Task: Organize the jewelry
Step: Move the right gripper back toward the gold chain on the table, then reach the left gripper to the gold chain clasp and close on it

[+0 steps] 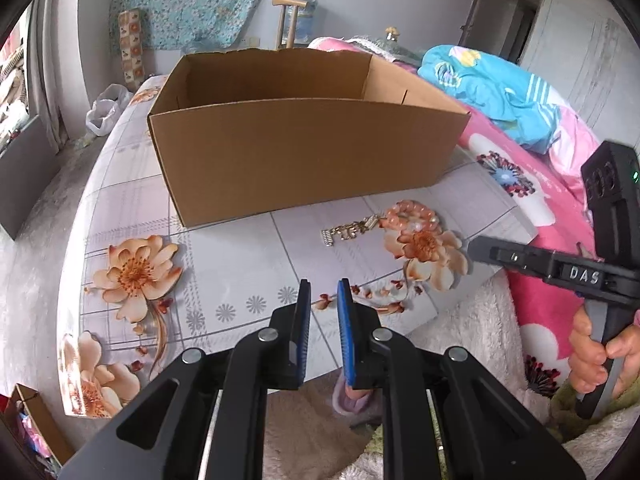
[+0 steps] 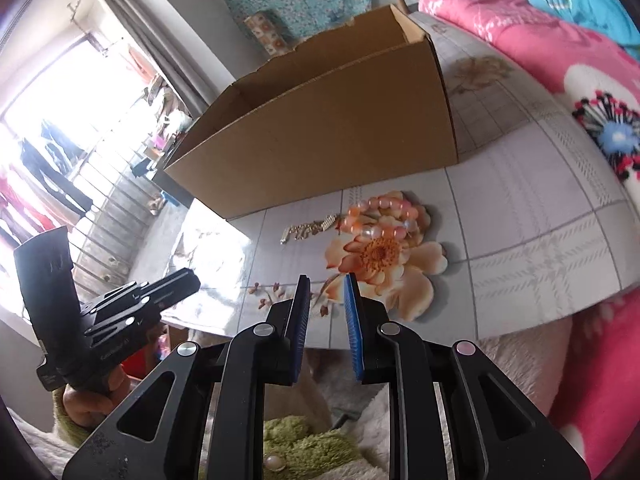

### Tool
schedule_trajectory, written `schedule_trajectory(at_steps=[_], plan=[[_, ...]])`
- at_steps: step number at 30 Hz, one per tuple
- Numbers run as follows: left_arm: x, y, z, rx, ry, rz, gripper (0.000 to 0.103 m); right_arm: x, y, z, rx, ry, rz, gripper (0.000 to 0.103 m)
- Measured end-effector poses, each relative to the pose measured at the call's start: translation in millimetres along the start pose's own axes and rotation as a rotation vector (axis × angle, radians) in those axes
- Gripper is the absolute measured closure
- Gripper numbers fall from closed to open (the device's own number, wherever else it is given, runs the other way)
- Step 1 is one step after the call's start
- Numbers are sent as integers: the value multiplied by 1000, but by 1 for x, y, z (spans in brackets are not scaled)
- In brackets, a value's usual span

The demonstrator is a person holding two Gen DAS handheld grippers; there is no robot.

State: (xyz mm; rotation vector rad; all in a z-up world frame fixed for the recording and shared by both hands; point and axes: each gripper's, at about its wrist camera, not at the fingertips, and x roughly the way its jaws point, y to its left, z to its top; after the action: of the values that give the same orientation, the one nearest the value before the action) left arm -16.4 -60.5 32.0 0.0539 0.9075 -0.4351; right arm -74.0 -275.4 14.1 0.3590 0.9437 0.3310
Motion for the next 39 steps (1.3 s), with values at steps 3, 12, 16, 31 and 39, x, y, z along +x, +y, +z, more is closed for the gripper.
schedule_trajectory(at_steps=[3, 12, 16, 31, 39], plan=[[-2, -4, 0, 21, -12, 33, 90, 4, 1, 2, -7, -9, -4, 79], [10, -6, -1, 52, -3, 32, 90, 17, 8, 12, -62, -20, -20, 63], [16, -9, 3, 99, -10, 17, 90, 14, 5, 10, -79, -31, -4, 63], [75, -8, 30, 190, 48, -53, 90, 63, 38, 23, -227, 99, 4, 78], [95, -5, 40, 203, 86, -57, 90, 78, 40, 31, -208, 130, -20, 78]])
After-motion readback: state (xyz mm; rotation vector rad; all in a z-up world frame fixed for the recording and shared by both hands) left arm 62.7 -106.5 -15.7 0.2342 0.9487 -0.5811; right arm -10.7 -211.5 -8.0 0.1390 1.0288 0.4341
